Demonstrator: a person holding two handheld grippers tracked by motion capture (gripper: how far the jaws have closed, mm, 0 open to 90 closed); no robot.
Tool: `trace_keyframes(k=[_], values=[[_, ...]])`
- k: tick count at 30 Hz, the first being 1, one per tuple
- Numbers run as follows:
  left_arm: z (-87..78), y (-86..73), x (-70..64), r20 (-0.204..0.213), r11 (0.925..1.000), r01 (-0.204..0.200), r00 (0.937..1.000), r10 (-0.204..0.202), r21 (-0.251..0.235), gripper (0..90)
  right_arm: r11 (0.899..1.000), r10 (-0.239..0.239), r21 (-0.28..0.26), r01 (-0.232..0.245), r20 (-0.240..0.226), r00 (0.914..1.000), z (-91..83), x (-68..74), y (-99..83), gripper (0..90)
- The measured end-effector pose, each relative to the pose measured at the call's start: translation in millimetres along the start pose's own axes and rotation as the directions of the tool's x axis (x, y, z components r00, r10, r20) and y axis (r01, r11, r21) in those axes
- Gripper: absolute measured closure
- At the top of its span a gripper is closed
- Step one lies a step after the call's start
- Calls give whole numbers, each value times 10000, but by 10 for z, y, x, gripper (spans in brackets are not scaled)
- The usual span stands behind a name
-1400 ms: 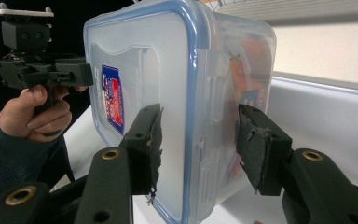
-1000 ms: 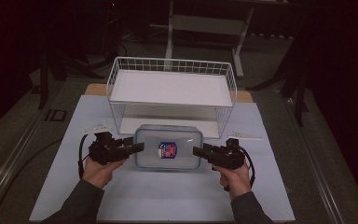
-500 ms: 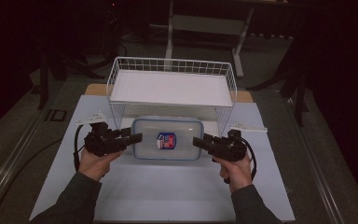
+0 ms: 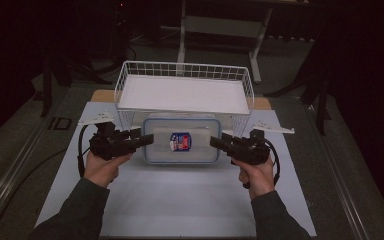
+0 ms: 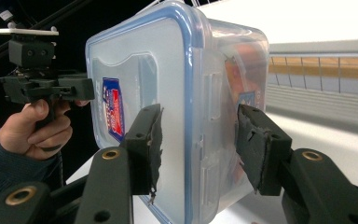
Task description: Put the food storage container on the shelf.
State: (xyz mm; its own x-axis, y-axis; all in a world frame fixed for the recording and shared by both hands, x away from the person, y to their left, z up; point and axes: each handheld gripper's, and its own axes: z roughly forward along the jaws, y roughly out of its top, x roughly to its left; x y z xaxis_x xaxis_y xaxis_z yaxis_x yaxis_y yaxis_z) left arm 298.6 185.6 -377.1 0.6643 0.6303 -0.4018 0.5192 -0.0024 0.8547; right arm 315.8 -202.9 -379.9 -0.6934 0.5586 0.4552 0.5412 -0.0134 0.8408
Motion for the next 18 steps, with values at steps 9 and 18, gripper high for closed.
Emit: trace_keyframes(k=[9,18], values=[[-30,132,-45,-86,9995,-241,9997,239,-206,493,9995,-196,-248,194,-80,9998,-17,23,132,517],[-25,258,-53,-181,9986,-436,9989,430,-313,493,9986,-275,-461,269,-120,9995,-14,8,240,518]])
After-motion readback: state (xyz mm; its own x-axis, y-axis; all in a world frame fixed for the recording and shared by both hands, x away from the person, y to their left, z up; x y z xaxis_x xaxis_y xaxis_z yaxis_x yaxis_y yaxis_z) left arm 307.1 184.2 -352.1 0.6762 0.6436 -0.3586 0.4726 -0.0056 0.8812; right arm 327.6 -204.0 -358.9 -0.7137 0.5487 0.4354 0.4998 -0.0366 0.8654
